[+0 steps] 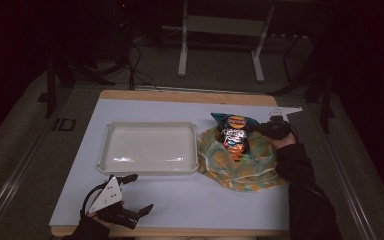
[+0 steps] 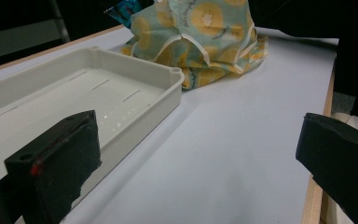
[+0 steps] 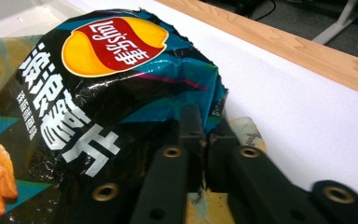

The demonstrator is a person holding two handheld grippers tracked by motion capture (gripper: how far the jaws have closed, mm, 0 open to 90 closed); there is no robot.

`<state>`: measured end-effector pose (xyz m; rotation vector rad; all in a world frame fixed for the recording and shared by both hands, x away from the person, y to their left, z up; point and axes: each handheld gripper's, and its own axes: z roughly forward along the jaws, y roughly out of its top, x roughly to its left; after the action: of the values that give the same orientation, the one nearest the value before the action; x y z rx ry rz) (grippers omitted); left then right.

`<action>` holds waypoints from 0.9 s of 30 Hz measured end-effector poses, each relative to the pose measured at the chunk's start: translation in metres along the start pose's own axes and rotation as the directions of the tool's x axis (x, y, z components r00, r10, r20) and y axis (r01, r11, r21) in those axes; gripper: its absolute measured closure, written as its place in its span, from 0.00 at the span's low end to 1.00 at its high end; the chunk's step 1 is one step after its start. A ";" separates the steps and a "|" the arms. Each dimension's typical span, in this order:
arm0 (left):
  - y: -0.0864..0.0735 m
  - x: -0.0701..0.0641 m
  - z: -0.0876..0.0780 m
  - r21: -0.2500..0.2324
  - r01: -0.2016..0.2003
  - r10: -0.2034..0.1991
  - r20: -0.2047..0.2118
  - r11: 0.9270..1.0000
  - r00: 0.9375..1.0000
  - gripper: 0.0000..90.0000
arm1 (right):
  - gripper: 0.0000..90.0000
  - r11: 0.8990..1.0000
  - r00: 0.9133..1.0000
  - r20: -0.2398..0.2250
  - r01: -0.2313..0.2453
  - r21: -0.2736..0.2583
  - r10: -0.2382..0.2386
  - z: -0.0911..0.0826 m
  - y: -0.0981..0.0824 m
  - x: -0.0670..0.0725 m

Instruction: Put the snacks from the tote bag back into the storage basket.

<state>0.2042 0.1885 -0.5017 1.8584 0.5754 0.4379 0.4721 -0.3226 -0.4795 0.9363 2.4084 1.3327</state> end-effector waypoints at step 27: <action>0.000 0.001 0.001 0.007 0.003 -0.003 -0.003 1.000 1.000 0.00 | 1.00 0.989 0.995 -0.063 0.074 -0.129 -0.083 -0.037 0.040 0.039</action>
<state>0.2055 0.1879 -0.5027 1.8632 0.5823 0.4370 0.4405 -0.3077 -0.4220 0.7666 2.3508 1.4909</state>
